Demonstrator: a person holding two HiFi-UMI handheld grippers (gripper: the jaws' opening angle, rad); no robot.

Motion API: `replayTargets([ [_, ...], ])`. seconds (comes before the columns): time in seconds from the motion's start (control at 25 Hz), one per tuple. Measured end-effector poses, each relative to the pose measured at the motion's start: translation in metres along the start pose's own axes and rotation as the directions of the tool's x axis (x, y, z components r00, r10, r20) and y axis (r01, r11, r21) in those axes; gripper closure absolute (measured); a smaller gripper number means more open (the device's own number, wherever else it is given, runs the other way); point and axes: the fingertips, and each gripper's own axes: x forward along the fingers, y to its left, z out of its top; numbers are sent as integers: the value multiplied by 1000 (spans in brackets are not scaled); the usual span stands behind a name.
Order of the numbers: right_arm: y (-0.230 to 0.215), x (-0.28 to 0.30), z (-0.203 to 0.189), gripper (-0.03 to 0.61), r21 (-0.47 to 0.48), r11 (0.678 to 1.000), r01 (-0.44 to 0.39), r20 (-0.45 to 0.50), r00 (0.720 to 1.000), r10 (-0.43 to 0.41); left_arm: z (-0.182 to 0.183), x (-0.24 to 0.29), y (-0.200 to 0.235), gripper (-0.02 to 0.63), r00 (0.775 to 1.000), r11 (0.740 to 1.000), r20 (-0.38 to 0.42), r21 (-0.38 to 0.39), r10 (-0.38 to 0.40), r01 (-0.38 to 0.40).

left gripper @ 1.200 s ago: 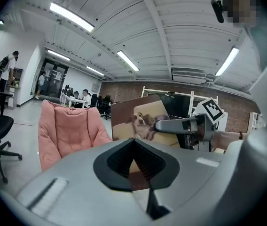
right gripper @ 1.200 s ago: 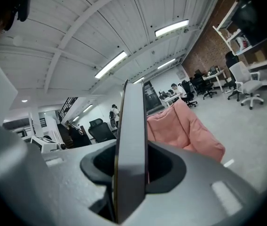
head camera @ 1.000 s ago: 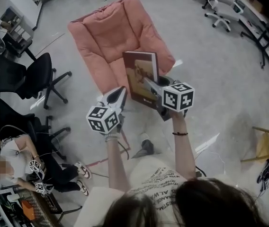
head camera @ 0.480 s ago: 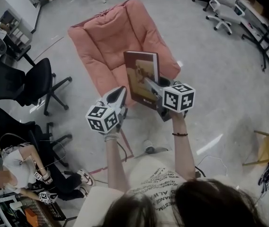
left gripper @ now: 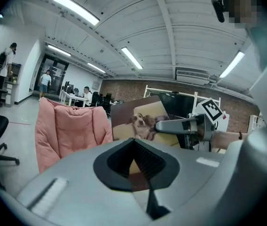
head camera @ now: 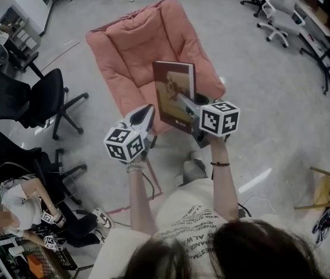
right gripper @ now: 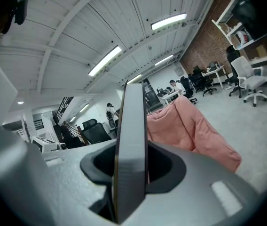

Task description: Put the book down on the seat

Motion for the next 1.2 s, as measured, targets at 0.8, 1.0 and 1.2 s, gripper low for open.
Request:
replayTargets([
  [0.8,-73,115,48,430,-11,995,-96,-156,983,93,22,99,80,615,994,988,8,-115,108,-106],
  [1.0,-82,146,65,430,-23,990,-141,-196,971,134,33,116,102,615,987,977,17,-146,158,-153],
  [1.2,-90,173,75,430,-56,983,-177,-241,958,158,40,128,123,615,977,965,39,-174,208,-198],
])
